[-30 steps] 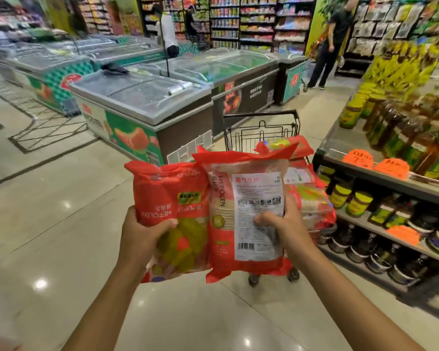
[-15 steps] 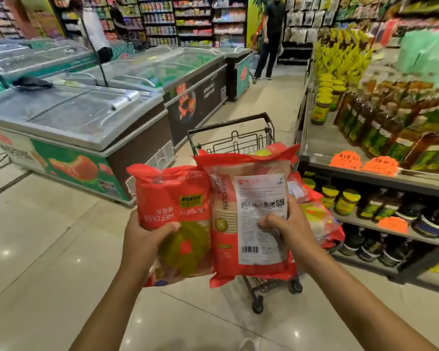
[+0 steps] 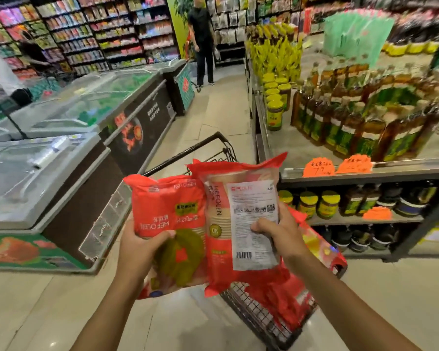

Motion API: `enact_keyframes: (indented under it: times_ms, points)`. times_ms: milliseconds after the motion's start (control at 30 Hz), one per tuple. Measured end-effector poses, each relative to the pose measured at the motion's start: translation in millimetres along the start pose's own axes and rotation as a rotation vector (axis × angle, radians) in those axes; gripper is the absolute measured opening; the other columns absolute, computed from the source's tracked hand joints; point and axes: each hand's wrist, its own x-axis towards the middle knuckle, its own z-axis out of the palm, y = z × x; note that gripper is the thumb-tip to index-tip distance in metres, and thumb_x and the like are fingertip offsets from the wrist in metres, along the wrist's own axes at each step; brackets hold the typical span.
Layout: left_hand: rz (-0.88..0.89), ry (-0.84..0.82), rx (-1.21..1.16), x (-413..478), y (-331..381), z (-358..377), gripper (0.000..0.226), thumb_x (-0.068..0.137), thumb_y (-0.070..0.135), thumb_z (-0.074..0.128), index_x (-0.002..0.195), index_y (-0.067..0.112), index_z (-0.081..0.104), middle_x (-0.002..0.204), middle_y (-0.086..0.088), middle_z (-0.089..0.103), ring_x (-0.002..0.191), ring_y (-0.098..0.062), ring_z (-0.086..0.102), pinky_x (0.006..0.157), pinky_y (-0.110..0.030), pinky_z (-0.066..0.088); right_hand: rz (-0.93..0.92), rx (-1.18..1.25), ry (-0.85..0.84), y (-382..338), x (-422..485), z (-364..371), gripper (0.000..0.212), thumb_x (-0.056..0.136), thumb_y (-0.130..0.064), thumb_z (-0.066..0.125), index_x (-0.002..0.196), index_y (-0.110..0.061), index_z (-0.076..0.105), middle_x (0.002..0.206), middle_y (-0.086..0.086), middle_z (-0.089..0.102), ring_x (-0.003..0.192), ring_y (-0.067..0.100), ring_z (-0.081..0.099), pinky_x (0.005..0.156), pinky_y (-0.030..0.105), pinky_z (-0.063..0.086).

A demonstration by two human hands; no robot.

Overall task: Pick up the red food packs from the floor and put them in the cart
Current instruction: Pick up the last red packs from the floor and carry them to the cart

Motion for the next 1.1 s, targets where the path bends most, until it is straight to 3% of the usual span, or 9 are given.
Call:
enact_keyframes:
  times_ms: [167,367,433,500,600,667,767,900,1100]
  points:
    - [-0.027,-0.212,0.005,70,-6,65,0.089,0.046,0.037,0.091,0.127,0.018,0.059,0.111,-0.004,0.073,0.098,-0.025,0.072,0.072,-0.035,0.058,-0.002,0.005,0.186,7,26,-39,0.061,0.064,-0.014,0.073,0.123,-0.016,0.059,0.111,0.004,0.076,0.097,0.02,0.075,0.072,0.03,0.06]
    - [-0.054,-0.587,0.039,148,-25,146,0.073,0.059,0.02,0.093,0.123,0.015,0.058,0.105,-0.008,0.072,0.09,-0.025,0.072,0.065,-0.03,0.055,0.05,0.044,0.527,37,36,-62,0.077,0.056,-0.026,0.08,0.129,-0.017,0.057,0.119,0.006,0.075,0.105,0.025,0.074,0.087,0.044,0.059]
    - [-0.062,-0.691,0.073,170,-32,169,0.06,0.07,0.01,0.091,0.12,0.018,0.058,0.103,-0.006,0.071,0.088,-0.023,0.071,0.064,-0.029,0.054,0.076,0.036,0.623,46,37,-60,0.069,0.061,-0.022,0.078,0.127,-0.015,0.06,0.118,0.007,0.076,0.101,0.027,0.075,0.082,0.042,0.06]
    - [-0.074,-0.772,0.091,192,-42,188,0.062,0.062,0.02,0.095,0.112,0.024,0.059,0.099,-0.004,0.072,0.088,-0.024,0.071,0.066,-0.032,0.056,0.115,0.037,0.691,54,39,-55,0.052,0.074,-0.009,0.075,0.124,-0.012,0.061,0.114,0.009,0.078,0.095,0.027,0.077,0.075,0.037,0.06]
    - [-0.117,-0.852,0.134,220,-57,212,0.075,0.036,0.042,0.089,0.104,0.025,0.061,0.095,-0.005,0.074,0.085,-0.026,0.073,0.072,-0.036,0.058,0.155,0.053,0.797,63,39,-41,0.046,0.074,-0.009,0.074,0.118,-0.012,0.061,0.101,0.003,0.081,0.084,0.022,0.079,0.061,0.027,0.06]
    - [-0.13,-0.911,0.165,234,-71,227,0.084,0.036,0.04,0.089,0.113,0.019,0.062,0.097,-0.007,0.075,0.088,-0.029,0.073,0.077,-0.041,0.059,0.202,0.062,0.856,74,39,-37,0.052,0.071,-0.014,0.074,0.121,-0.01,0.06,0.102,0.005,0.081,0.085,0.024,0.079,0.059,0.026,0.06]
    - [-0.147,-0.989,0.208,249,-90,249,0.1,0.036,0.04,0.09,0.128,0.015,0.058,0.098,-0.004,0.077,0.09,-0.028,0.074,0.086,-0.049,0.06,0.271,0.087,0.952,95,39,-36,0.033,0.088,-0.004,0.068,0.12,-0.008,0.06,0.097,0.006,0.081,0.08,0.023,0.079,0.056,0.027,0.059]
    - [-0.129,-1.027,0.302,263,-113,284,0.091,0.037,0.041,0.088,0.12,0.028,0.052,0.103,-0.002,0.073,0.091,-0.025,0.072,0.089,-0.048,0.058,0.39,0.083,0.988,119,48,-39,0.02,0.091,-0.006,0.065,0.111,-0.005,0.067,0.085,0.004,0.081,0.073,0.02,0.079,0.056,0.027,0.059]
    - [-0.169,-0.968,0.432,268,-149,314,0.055,0.053,0.043,0.085,0.101,0.018,0.071,0.087,-0.002,0.078,0.076,-0.025,0.075,0.079,-0.049,0.063,0.465,0.024,1.038,145,73,-65,0.048,0.074,-0.036,0.076,0.115,-0.01,0.073,0.097,0.008,0.081,0.085,0.027,0.079,0.082,0.042,0.063]
